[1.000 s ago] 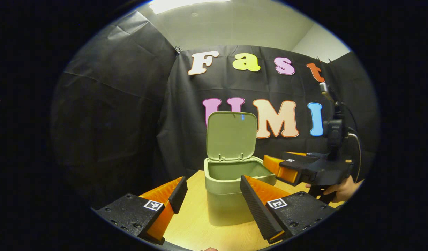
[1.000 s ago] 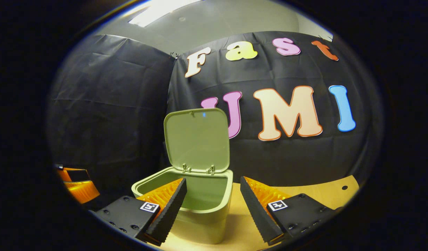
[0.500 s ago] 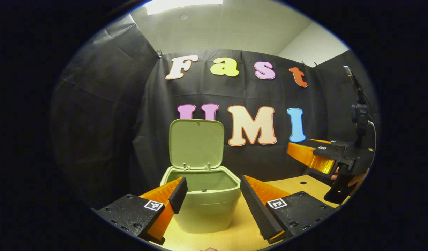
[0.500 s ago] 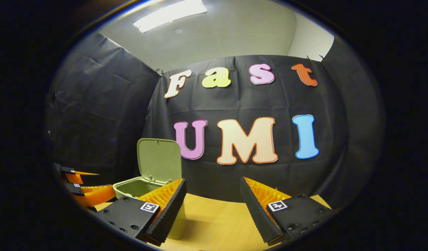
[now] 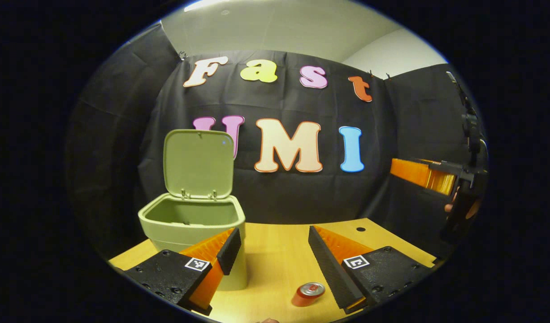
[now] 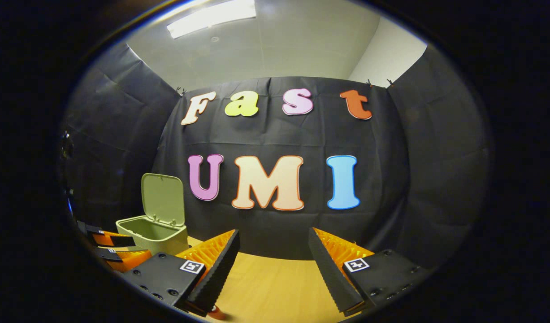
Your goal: Press the lid of the desktop garbage bin to open it, pick up the crumpled paper on the desktop and throw it into the bin, then pick up the pop can on the desktop and drop it into the bin, and finally close the garbage bin lid.
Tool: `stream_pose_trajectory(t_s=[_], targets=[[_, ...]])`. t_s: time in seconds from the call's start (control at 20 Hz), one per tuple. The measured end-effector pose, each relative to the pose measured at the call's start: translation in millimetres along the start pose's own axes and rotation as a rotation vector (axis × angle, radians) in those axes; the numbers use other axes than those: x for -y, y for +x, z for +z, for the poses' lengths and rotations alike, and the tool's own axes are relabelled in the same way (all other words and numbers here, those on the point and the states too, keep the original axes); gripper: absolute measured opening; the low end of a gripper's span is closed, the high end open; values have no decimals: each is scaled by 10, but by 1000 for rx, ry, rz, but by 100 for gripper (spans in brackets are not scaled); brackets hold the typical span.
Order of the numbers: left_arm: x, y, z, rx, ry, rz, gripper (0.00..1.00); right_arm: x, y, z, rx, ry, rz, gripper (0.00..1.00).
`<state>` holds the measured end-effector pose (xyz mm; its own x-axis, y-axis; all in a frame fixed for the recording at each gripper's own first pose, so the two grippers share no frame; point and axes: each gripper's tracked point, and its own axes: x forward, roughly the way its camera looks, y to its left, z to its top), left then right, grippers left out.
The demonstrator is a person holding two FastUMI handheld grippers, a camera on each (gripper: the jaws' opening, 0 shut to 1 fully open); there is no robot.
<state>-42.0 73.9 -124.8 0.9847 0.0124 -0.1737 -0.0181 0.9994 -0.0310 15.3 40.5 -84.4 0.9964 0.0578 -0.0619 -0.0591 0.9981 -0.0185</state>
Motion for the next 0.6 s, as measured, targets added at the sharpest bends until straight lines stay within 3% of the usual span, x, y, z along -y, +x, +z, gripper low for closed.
stream_pose_trajectory(t_s=[0.25, 0.6], targets=[[347, 79, -439, -79, -15, -25, 92, 603, -169, 0, -28, -5, -57, 97], [606, 188, -1221, -203, -32, 14, 93, 1264, -431, -109, -70, -43, -92, 97]])
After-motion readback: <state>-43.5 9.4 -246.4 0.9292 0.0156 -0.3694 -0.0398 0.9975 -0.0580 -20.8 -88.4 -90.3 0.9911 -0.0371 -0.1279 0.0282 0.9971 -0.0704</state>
